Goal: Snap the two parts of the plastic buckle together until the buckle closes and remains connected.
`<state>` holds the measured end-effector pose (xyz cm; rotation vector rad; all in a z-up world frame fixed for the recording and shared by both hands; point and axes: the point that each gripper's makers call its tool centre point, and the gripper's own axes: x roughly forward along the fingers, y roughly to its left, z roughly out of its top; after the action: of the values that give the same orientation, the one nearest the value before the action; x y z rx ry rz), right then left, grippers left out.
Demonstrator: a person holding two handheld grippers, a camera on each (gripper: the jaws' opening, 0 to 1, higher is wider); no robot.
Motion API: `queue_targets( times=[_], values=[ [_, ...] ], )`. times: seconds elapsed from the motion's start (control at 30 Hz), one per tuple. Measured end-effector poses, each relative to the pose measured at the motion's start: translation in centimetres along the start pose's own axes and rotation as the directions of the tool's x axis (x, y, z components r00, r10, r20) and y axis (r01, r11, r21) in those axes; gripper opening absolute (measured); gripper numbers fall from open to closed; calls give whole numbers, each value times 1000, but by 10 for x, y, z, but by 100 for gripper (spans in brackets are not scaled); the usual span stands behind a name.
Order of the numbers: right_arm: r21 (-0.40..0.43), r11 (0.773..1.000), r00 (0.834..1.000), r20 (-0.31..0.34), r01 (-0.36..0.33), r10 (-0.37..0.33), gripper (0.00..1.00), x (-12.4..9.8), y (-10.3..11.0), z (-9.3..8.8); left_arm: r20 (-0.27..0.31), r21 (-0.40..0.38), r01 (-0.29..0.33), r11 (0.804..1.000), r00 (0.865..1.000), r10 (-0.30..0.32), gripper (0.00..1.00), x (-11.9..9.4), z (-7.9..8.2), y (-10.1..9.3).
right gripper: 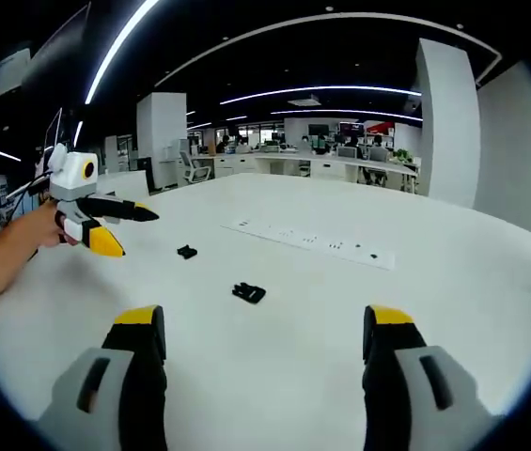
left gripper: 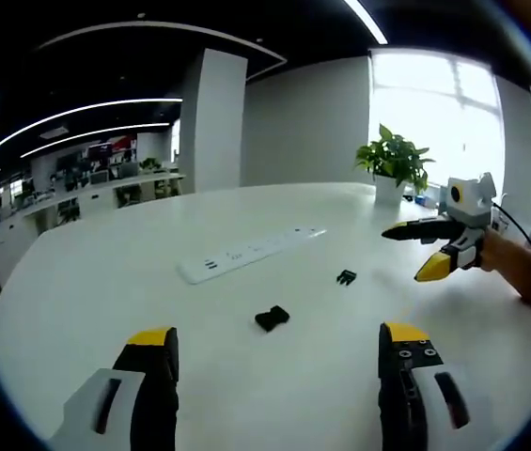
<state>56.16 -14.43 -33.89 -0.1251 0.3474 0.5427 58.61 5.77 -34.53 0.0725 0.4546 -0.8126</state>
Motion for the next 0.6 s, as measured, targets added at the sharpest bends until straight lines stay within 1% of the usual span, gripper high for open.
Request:
queue_targets(
  times=[0.37, 0.6],
  values=[
    [-18, 1000, 1000, 5, -6, 6, 87, 4, 3, 7, -9, 1, 7, 1000, 1000, -7, 87, 1, -1, 3],
    [-13, 1000, 1000, 1, -11, 11, 87, 8, 1, 6, 2, 2, 8, 1000, 1000, -8, 86, 2, 3, 4]
  ],
)
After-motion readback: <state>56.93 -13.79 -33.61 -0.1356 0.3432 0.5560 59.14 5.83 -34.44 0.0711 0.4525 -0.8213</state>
